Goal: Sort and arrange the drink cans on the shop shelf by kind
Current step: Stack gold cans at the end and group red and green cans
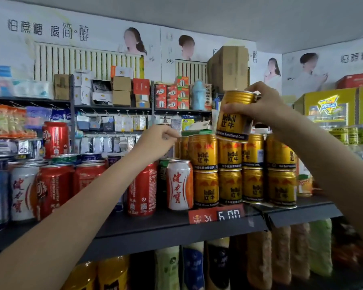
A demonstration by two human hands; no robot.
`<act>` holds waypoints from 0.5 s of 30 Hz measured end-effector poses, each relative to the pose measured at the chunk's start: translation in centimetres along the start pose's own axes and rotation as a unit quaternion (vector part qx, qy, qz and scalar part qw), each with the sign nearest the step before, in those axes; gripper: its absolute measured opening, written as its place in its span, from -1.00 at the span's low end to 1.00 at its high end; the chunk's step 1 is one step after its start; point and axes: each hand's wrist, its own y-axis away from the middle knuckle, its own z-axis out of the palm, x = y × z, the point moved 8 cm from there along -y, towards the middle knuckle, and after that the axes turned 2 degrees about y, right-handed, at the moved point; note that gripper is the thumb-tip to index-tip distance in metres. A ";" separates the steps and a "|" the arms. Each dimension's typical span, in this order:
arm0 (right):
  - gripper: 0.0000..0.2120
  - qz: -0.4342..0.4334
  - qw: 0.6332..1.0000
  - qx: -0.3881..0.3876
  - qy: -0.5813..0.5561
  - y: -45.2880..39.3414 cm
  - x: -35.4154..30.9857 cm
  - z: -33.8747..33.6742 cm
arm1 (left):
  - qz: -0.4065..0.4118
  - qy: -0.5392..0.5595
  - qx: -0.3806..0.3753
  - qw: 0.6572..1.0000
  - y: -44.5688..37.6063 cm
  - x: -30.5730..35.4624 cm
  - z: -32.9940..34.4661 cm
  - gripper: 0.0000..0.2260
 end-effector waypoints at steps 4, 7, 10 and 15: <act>-0.45 -0.008 0.998 0.045 -0.032 -0.6 0.5 -1.5 | 0.014 -0.046 -0.026 0.999 -0.2 -0.1 1.8 -0.84; -0.44 -0.017 0.998 0.050 -0.026 -0.8 0.7 -1.7 | 0.042 -0.009 0.003 0.999 -0.6 1.1 2.1 -0.83; -0.45 -0.024 0.995 0.090 -0.029 -0.7 1.3 -2.9 | 0.081 0.021 0.015 0.996 -1.0 3.3 3.4 -0.77; -0.38 -0.020 0.986 0.162 -0.036 -0.6 2.7 -7.3 | 0.152 -0.017 0.026 0.988 -1.0 6.7 6.7 -0.77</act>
